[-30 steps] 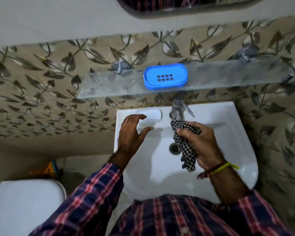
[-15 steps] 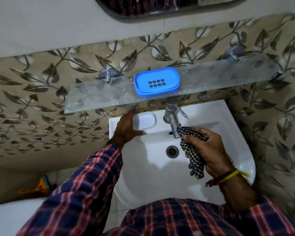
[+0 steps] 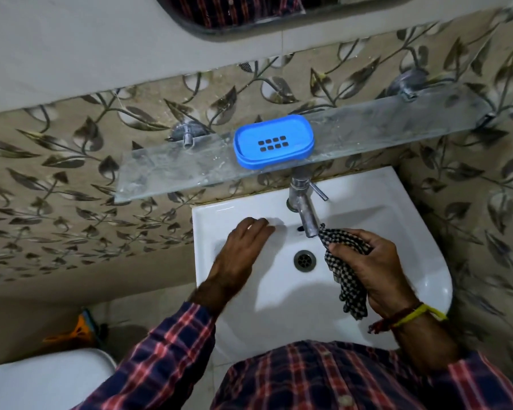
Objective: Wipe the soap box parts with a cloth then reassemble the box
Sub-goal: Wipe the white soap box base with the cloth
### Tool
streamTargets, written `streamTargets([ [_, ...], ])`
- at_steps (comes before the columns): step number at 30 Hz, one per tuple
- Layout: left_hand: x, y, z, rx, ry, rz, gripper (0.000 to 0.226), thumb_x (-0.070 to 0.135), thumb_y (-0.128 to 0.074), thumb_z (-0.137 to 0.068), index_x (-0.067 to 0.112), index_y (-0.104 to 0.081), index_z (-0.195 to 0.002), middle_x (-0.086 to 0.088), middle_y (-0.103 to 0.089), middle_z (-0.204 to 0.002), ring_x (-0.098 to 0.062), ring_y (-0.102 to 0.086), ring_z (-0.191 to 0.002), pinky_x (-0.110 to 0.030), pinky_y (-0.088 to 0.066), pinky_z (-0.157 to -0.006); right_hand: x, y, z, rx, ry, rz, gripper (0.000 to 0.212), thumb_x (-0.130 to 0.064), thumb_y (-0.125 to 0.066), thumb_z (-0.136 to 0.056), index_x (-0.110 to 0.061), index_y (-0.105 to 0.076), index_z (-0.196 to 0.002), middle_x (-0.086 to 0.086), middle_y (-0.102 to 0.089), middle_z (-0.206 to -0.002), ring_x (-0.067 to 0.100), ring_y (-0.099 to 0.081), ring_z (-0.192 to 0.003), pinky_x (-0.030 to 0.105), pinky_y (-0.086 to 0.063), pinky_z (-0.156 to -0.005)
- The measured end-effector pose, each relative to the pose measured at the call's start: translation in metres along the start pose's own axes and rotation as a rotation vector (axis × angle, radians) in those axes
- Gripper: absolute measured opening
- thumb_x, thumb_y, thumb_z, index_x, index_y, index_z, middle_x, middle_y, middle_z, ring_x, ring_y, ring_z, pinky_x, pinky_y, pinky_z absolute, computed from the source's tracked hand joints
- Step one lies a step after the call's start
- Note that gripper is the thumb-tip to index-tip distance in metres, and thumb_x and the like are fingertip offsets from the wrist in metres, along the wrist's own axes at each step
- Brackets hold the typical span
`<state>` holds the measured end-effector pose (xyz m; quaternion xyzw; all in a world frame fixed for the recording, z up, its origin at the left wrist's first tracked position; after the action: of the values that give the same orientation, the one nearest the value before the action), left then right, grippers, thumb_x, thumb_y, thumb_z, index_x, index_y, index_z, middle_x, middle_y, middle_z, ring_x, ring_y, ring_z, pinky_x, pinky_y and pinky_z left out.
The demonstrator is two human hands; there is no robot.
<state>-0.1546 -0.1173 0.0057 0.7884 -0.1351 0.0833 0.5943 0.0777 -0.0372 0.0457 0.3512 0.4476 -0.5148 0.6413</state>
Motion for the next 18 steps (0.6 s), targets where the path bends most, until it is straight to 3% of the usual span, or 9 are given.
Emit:
streamTargets([
  [2,0.019,-0.001,0.010,-0.008,-0.116,-0.103,0.069,-0.016,-0.040,-0.083,0.008,-0.042,-0.147,-0.014,-0.044,-0.150,-0.035,-0.038,-0.135,-0.044,-0.037,-0.107,-0.006,0.000,0.002,0.008,0.071,0.102,0.020,-0.005,-0.080,-0.078,-0.020,-0.077,-0.091,0.006,-0.077,-0.077,0.022,-0.071,-0.063,0.034,-0.060,-0.057],
  [4,0.029,0.000,0.015,-0.022,-0.140,-0.156,0.074,-0.021,-0.046,-0.078,0.006,-0.043,-0.147,-0.016,-0.045,-0.151,-0.037,-0.039,-0.134,-0.045,-0.040,-0.101,-0.011,-0.001,0.002,0.011,0.136,0.226,0.022,-0.009,-0.081,-0.077,-0.021,-0.077,-0.095,-0.003,-0.078,-0.085,0.015,-0.073,-0.077,0.032,-0.061,-0.069],
  [7,0.034,0.016,0.010,-0.009,0.011,-0.138,0.078,-0.017,-0.033,-0.073,0.006,-0.040,-0.148,-0.016,-0.045,-0.150,-0.038,-0.041,-0.134,-0.048,-0.042,-0.105,-0.018,-0.003,0.008,-0.002,0.209,0.363,0.025,-0.013,-0.080,-0.076,-0.023,-0.076,-0.099,-0.011,-0.076,-0.090,0.005,-0.071,-0.083,0.027,-0.059,-0.076],
  [8,0.035,0.021,0.007,0.002,0.069,-0.102,0.077,-0.018,-0.037,-0.072,0.005,-0.042,-0.146,-0.017,-0.046,-0.148,-0.039,-0.042,-0.134,-0.049,-0.041,-0.109,-0.019,-0.004,0.010,-0.009,0.224,0.390,0.026,-0.014,-0.080,-0.076,-0.025,-0.075,-0.098,-0.012,-0.075,-0.089,0.004,-0.071,-0.082,0.026,-0.059,-0.075],
  [10,0.033,0.033,0.003,0.051,0.162,0.055,0.074,-0.015,-0.064,-0.070,0.005,-0.046,-0.139,-0.015,-0.050,-0.141,-0.035,-0.047,-0.128,-0.040,-0.037,-0.112,-0.021,-0.009,0.013,-0.050,0.258,0.428,0.027,-0.013,-0.079,-0.077,-0.029,-0.073,-0.097,-0.015,-0.074,-0.087,-0.001,-0.069,-0.078,0.024,-0.058,-0.072],
  [12,0.032,0.047,0.002,0.078,0.263,0.288,0.085,0.013,-0.092,-0.062,0.014,-0.048,-0.135,-0.002,-0.051,-0.135,-0.018,-0.047,-0.123,-0.020,-0.034,-0.106,-0.024,-0.015,0.014,-0.128,0.284,0.413,0.026,-0.012,-0.077,-0.080,-0.028,-0.073,-0.099,-0.015,-0.074,-0.091,-0.004,-0.069,-0.082,0.022,-0.058,-0.077],
  [14,0.039,0.057,0.001,0.064,0.330,0.529,0.096,0.035,-0.097,-0.055,0.026,-0.045,-0.136,0.009,-0.052,-0.137,-0.005,-0.048,-0.124,-0.012,-0.037,-0.101,-0.030,-0.022,0.015,-0.227,0.311,0.378,0.024,-0.012,-0.075,-0.083,-0.021,-0.073,-0.105,-0.009,-0.076,-0.097,0.001,-0.070,-0.090,0.026,-0.059,-0.086],
  [16,0.048,0.057,0.001,0.054,0.408,0.790,0.100,0.038,-0.097,-0.055,0.027,-0.041,-0.137,0.003,-0.053,-0.141,-0.014,-0.051,-0.130,-0.025,-0.043,-0.104,-0.038,-0.032,0.017,-0.319,0.350,0.350,0.025,-0.012,-0.075,-0.084,-0.018,-0.073,-0.109,-0.004,-0.076,-0.101,0.006,-0.071,-0.094,0.030,-0.059,-0.087],
  [18,0.059,0.057,0.001,0.115,0.483,1.014,0.086,0.032,-0.091,-0.065,0.018,-0.043,-0.135,-0.010,-0.053,-0.141,-0.028,-0.051,-0.132,-0.046,-0.046,-0.105,-0.045,-0.041,0.020,-0.384,0.365,0.325,0.024,-0.013,-0.076,-0.084,-0.017,-0.073,-0.107,-0.003,-0.077,-0.099,0.008,-0.072,-0.093,0.030,-0.060,-0.085],
])
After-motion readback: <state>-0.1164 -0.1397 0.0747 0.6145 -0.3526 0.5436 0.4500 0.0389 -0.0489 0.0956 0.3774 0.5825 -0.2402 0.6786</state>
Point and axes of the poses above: each hand's wrist, its own z-axis away from the middle knuckle, its own y-axis out of the back of the hand, x = y × z, the point moved 6 cm from there along -z, towards the middle knuckle
